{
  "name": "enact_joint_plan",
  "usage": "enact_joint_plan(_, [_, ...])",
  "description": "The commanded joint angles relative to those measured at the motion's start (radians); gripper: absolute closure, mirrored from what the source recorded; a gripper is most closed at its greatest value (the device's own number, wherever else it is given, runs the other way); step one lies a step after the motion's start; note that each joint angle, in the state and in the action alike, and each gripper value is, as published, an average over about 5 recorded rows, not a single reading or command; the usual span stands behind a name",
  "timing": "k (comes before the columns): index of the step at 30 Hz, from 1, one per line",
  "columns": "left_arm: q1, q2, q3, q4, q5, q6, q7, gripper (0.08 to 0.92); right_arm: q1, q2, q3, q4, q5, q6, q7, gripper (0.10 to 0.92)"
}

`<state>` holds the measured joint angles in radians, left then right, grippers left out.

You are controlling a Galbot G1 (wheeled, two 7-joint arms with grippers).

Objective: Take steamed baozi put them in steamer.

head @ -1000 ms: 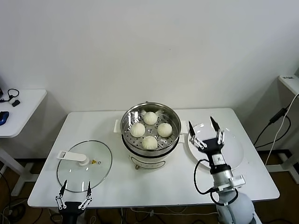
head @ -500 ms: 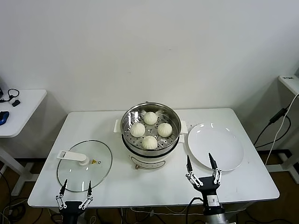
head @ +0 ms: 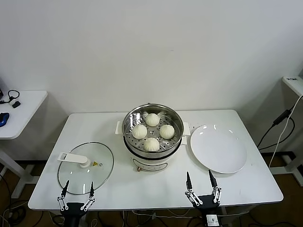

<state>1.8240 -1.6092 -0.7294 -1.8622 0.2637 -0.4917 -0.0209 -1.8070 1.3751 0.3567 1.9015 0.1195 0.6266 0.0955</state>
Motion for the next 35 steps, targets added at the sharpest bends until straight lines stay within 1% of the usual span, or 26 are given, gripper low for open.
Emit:
enact_joint_plan(1, [-0.002, -0.018, -0.001, -0.001, 0.0, 0.003, 0.001, 0.177, -0.027, 0.012, -0.01, -0.013, -0.007, 0.029, 0.0, 0.203])
enact_joint_plan(21, [0.002, -0.021, 0.001, 0.0, 0.003, 0.002, 0.002, 0.177, -0.029, -0.005, -0.021, -0.022, -0.008, 0.024, -0.005, 0.203])
enact_joint_plan(35, [0.012, -0.019, 0.003, -0.024, 0.003, 0.005, 0.004, 0.177, -0.033, -0.007, -0.018, -0.025, -0.012, 0.026, -0.012, 0.203])
